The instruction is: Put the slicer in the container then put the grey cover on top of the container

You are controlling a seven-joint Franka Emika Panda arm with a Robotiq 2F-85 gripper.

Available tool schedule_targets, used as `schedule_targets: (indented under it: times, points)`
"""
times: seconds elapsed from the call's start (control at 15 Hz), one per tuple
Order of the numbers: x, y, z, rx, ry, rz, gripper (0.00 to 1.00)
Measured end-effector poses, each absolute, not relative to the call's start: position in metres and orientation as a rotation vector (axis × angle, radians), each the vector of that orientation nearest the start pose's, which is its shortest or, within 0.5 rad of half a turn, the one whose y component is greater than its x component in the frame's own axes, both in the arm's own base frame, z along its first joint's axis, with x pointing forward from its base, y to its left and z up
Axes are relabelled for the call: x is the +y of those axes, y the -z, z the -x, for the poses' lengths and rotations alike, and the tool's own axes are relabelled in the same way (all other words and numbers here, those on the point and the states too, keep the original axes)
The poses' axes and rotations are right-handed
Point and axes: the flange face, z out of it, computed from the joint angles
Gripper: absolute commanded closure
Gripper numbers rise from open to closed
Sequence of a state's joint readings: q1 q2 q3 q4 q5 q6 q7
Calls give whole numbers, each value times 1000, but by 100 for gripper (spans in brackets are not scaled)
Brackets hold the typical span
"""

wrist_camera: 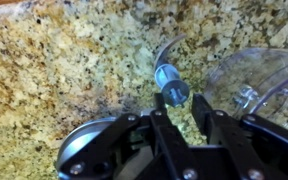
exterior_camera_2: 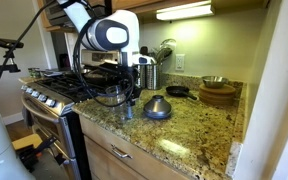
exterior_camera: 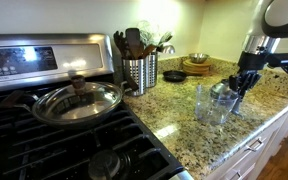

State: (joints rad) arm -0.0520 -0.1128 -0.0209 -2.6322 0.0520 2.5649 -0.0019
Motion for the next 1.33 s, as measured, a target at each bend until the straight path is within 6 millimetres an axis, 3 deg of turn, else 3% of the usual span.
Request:
schedule_targets:
  times: [0.13, 0.33, 0.4, 0.53, 0.67, 1.27, 1.33]
  points:
    - [-30, -290, -429, 172, 74, 3121, 45]
    - [-29, -291, -429, 167, 74, 3142, 34]
    - [-29, -291, -428, 167, 74, 3148, 33]
    - [-29, -291, -426, 164, 69, 3154, 43]
    - [-28, -291, -424, 162, 53, 3155, 45]
    - [-13, -293, -417, 125, -17, 3154, 35]
    - [-12, -293, -417, 120, -17, 3154, 37]
